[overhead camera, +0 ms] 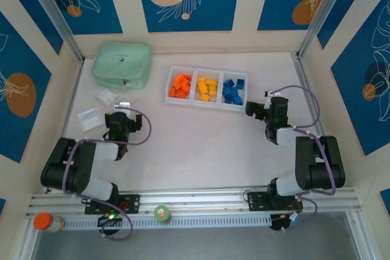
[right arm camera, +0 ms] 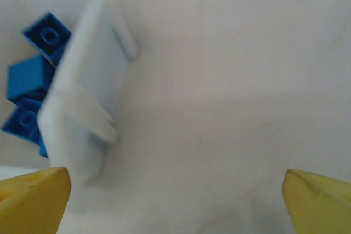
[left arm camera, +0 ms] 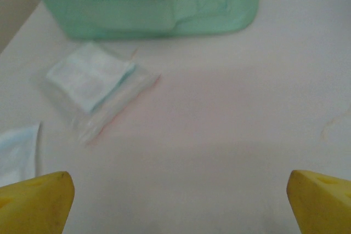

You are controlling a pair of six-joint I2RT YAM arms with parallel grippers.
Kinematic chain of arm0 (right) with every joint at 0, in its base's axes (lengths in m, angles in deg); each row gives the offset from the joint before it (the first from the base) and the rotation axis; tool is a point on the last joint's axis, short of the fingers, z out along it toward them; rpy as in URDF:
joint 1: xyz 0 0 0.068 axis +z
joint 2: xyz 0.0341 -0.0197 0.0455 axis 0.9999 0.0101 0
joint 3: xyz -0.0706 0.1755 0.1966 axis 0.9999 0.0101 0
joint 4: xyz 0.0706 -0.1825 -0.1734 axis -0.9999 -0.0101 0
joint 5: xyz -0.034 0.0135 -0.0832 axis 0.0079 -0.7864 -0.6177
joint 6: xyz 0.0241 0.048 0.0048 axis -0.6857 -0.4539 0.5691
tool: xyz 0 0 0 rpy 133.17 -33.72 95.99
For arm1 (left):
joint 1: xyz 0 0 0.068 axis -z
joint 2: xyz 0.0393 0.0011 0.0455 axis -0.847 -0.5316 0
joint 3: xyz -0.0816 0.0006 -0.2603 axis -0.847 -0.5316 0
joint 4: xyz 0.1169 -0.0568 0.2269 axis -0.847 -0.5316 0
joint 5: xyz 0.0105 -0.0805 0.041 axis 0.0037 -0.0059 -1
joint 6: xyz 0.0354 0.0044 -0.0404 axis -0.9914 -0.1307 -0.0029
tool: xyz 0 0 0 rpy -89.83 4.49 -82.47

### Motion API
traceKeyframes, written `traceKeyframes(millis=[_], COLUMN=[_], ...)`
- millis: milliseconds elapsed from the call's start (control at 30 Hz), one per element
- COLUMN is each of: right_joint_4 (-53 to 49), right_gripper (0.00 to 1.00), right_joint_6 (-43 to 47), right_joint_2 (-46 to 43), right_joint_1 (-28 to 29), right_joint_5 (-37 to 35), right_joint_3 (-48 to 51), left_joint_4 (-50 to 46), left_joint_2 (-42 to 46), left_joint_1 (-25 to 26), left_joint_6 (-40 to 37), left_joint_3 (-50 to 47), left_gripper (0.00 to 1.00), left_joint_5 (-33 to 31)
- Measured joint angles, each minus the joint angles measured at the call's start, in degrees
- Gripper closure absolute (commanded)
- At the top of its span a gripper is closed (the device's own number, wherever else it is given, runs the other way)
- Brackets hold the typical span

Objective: Sort the legos into containers by color
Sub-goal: Reset both arms

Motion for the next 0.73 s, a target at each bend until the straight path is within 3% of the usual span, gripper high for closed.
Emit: traceKeyframes(millis=[100, 367, 733], right_joint_4=[8.81, 13.44, 14.19], right_gripper=[0.01, 0.01, 0.01], right_joint_6=[1.18, 2.67, 3.13], right_joint_2=[3.02, 4.24, 4.24], right_joint_1=[0.11, 1.20, 0.87], right_joint_5=[1.97, 2.97, 4.33], right_joint_3=[3.58, 4.33, 4.33], left_joint_4=[6.91, 7.54, 7.61], left_joint_2=[-4.31, -4.28, -4.28], left_joint_1=[-0.72, -4.11, -4.22], left_joint_6=[-1.38, -0.79, -0.63], left_joint_3=[-1.20, 1.97, 1.97], left_gripper=[0.01, 0.01, 0.01], left_joint_5=[2.36, 5.16, 5.16])
